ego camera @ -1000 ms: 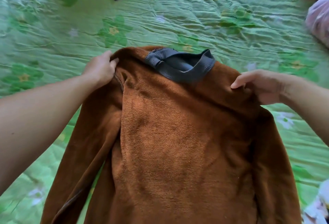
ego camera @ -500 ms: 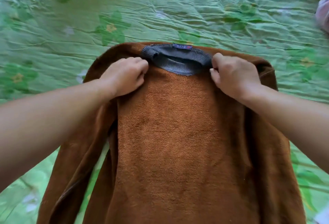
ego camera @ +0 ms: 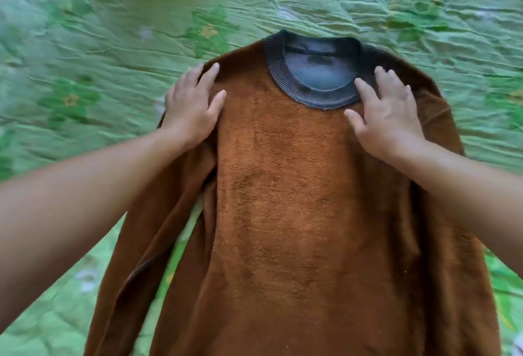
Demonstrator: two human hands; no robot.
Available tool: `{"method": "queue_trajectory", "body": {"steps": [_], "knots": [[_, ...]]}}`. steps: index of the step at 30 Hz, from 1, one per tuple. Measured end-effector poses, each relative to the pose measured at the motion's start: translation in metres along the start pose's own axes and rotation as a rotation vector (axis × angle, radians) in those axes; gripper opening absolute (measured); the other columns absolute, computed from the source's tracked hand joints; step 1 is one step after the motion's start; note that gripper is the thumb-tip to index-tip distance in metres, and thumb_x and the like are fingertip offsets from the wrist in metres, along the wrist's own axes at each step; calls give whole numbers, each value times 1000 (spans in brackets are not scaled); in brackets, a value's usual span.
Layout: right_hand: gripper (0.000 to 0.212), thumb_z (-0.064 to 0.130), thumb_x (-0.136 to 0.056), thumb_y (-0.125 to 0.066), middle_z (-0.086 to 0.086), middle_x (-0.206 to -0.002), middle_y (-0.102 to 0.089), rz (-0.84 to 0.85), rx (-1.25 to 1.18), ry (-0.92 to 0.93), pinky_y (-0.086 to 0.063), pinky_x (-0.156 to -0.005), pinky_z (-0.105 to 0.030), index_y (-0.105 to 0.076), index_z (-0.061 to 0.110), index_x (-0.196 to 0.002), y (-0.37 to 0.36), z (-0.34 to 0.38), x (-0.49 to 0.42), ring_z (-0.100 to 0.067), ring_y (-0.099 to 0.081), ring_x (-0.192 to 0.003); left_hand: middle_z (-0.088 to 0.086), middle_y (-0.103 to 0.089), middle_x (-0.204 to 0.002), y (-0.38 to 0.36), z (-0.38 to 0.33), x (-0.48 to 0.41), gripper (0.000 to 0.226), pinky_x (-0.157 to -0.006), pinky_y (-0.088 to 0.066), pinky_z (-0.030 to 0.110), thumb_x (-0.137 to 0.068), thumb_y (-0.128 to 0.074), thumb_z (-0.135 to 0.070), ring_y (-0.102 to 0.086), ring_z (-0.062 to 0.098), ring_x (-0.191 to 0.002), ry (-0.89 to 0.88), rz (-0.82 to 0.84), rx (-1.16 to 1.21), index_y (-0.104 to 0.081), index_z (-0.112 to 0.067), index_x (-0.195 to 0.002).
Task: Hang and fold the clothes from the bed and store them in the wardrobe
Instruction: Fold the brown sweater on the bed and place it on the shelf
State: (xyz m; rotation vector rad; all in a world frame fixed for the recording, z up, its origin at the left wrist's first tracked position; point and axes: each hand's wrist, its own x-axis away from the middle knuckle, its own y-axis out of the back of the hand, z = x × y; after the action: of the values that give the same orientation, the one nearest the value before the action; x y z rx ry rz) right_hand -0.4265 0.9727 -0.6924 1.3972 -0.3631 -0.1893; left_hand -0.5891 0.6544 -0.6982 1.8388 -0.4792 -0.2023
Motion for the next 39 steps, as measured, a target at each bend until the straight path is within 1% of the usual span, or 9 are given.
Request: {"method": "queue_trajectory", "body": {"steps": [5,9,13,18,23,27,31,34,39], "knots": [[62,42,-100,-50,-17,-163,-26,48,-119,300,-19,-124,-53,-37,16,-155,-14,99,94,-34,-18,-152,17,-54,-124,15,82,130,56,-102,-40,32,-97,-62,-26,-52,26,-110,285,-68,263,-42,-10,-147],[49,30,-98,-54,-12,-139,-51,42,-253,515,-44,-105,-47,-51,13,-143,-23,191,171,-32,-45,-129,-1,-65,-86,29,117,224,19,-67,-45,18,-91,-71,-26,-61,11,-73,498,77,438,-64,-26,-109],[34,28,-97,-48,-2,-107,-56,134,-395,554,-49,-80,-41,-60,17,-127,-27,262,248,-24,-52,-95,-8,-72,-85,37,122,278,13,-79,-55,26,-86,-76,-20,-67,2,-77,494,220,443,-66,-27,-90],[30,32,-99,-51,9,-103,-51,515,-815,158,-50,-86,-33,-51,31,-129,-36,308,315,-9,-57,-87,-8,-77,-91,66,111,309,18,-80,-58,24,-89,-67,-8,-73,14,-91,478,439,588,-72,-23,-97],[12,39,-102,-52,3,-92,-65,571,-1230,-290,-57,-86,-44,-61,33,-107,-18,313,326,-18,-67,-89,15,-72,-97,104,71,316,23,-63,-53,41,-96,-61,-10,-65,29,-76,405,511,793,-69,-22,-114],[52,75,-89,-42,3,-112,-75,664,-1645,-495,-60,-85,-46,-62,37,-120,16,285,327,-19,-73,-102,3,-65,-86,116,9,309,13,-47,-42,21,-97,-60,-14,-57,13,-73,341,506,941,-67,-15,-108],[88,88,-70,-41,0,-128,-70,635,-1833,-600,-51,-101,-49,-56,34,-139,36,227,344,-22,-65,-120,5,-61,-87,107,-65,302,25,-60,-50,19,-99,-55,-9,-59,3,-68,378,756,1143,-63,-10,-122],[74,69,-85,-53,-9,-129,-69,587,-1909,-750,-48,-106,-46,-56,20,-140,33,177,355,-25,-65,-120,-5,-63,-75,92,-101,303,34,-64,-46,18,-100,-48,-7,-59,4,-68,349,919,1094,-59,-19,-129],[39,35,-89,-72,-20,-95,-69,651,-1768,-1165,-61,-76,-49,-67,10,-118,1,117,388,-31,-70,-72,-1,-64,-133,49,-105,333,47,-106,-42,41,-99,-48,-8,-56,16,-126,345,1183,842,-44,-30,-140]]}}
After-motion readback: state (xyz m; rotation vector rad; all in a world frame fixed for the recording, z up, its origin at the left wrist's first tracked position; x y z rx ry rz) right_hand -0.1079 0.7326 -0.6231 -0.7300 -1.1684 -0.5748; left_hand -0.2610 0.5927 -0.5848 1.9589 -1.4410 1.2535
